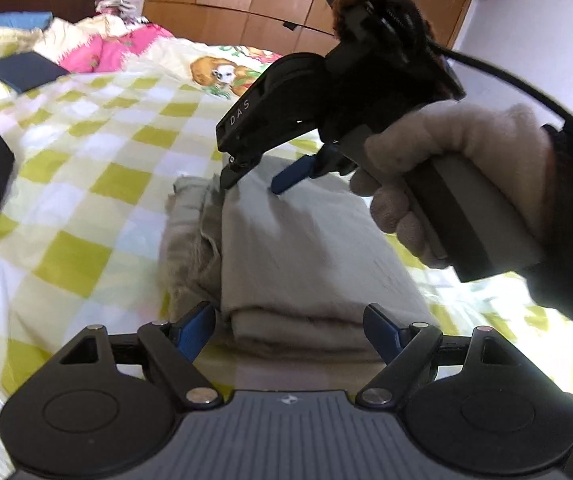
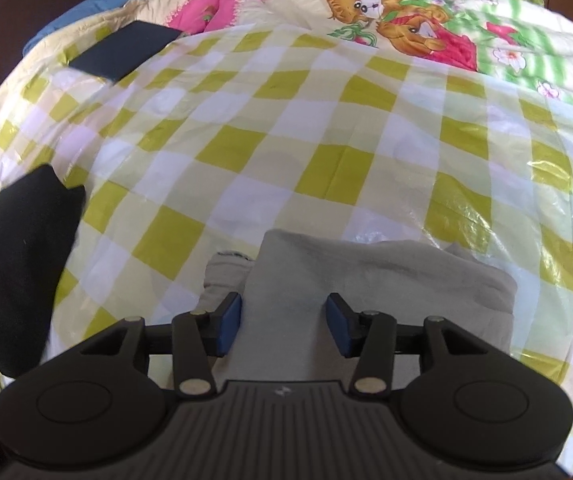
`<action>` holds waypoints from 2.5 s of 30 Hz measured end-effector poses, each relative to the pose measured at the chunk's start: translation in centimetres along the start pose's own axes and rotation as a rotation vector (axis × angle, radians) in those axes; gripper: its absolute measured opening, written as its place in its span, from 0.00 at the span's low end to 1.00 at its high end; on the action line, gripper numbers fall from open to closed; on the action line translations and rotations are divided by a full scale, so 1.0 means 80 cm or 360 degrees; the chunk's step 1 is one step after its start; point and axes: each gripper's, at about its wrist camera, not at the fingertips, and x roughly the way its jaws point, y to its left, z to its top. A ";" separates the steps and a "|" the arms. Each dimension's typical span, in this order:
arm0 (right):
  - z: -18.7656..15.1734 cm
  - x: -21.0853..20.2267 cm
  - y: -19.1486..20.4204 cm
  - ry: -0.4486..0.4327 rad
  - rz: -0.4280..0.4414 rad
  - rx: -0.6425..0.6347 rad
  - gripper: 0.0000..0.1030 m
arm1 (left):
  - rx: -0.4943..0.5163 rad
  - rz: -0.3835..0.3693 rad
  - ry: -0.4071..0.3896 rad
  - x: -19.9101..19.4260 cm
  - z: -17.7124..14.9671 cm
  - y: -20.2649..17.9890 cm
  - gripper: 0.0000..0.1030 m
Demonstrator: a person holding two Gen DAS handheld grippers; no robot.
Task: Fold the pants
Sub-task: 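Grasp the folded pants edge with the left tool while the right tool presses it, then release the folded pants with the left tool and withdraw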
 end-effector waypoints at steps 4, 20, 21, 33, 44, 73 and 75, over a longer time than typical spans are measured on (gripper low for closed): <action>0.012 0.016 -0.001 0.0051 -0.0015 0.0016 0.49 | 0.0023 0.0062 0.0060 0.015 0.004 -0.006 0.69; 0.011 -0.035 -0.033 0.0031 0.0164 0.0080 0.06 | 0.0090 0.0012 -0.0099 -0.009 0.007 -0.013 0.25; 0.014 -0.041 -0.032 0.0011 0.0195 0.0103 0.06 | 0.0074 -0.0003 -0.0118 -0.013 0.009 -0.011 0.25; 0.036 -0.006 0.042 0.0002 0.0314 0.0063 0.07 | -0.0266 0.0088 -0.0188 -0.032 0.012 0.084 0.25; 0.029 0.052 0.101 0.0053 0.0336 -0.0036 0.08 | -0.0444 0.0159 -0.0145 -0.025 -0.015 0.138 0.25; -0.033 -0.054 0.069 -0.0267 0.0529 -0.0152 0.57 | -0.0226 0.0242 -0.0244 -0.046 0.036 0.147 0.43; -0.048 -0.060 0.053 -0.0276 0.0434 -0.0174 0.58 | -0.0196 0.0265 -0.0184 -0.026 0.036 0.147 0.43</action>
